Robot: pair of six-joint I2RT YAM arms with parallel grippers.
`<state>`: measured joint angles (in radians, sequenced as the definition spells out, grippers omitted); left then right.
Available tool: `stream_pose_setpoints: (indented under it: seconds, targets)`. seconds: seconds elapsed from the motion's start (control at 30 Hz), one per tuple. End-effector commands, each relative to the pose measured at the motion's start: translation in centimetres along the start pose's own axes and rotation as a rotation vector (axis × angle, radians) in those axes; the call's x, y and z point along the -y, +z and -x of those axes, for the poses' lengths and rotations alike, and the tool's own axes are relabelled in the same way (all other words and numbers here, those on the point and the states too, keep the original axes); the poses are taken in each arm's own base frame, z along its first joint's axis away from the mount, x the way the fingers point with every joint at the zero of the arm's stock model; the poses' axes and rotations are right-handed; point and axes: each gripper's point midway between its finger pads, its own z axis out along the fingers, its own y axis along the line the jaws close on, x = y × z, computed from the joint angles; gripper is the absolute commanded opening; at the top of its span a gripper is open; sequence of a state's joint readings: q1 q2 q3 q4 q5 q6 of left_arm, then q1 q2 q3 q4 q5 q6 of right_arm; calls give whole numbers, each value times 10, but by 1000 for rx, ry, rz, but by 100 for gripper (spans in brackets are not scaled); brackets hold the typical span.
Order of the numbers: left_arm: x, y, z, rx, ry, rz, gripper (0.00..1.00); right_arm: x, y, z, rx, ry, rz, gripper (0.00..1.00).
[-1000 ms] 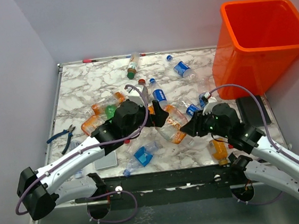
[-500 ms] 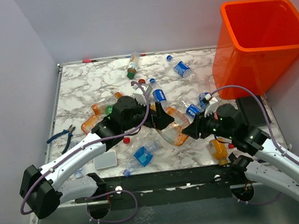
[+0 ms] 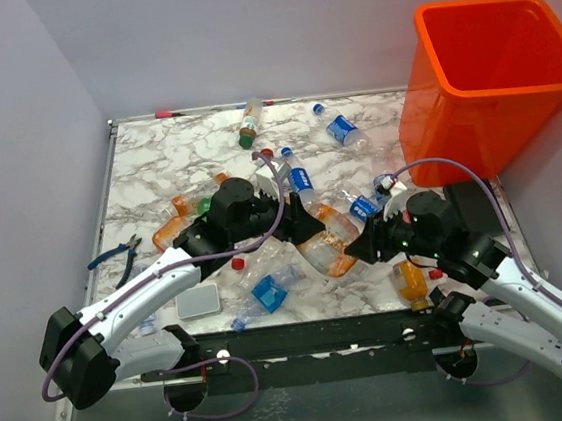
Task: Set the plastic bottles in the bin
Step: Pick up the plastic bottle at the center of the board.
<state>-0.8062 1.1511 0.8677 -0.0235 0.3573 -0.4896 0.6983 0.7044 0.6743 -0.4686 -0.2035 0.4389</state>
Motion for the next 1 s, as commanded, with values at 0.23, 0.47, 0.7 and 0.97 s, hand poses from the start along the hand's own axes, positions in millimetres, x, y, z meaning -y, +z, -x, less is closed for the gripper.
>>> stream_pose_setpoints:
  seconds: [0.23, 0.47, 0.7, 0.97]
  targets:
    - [55, -4, -18, -95, -1, -287, 65, -48, -11, 54, 138, -76, 187, 26]
    - [58, -8, -19, -100, 10, -306, 88, -57, -17, 58, 161, -104, 230, 26]
    - [66, -9, -23, -124, 20, -360, 44, -64, -20, 62, 160, -121, 259, 27]
    - [67, -17, 13, 34, 63, -291, 2, -67, -34, 77, 184, -120, 227, 75]
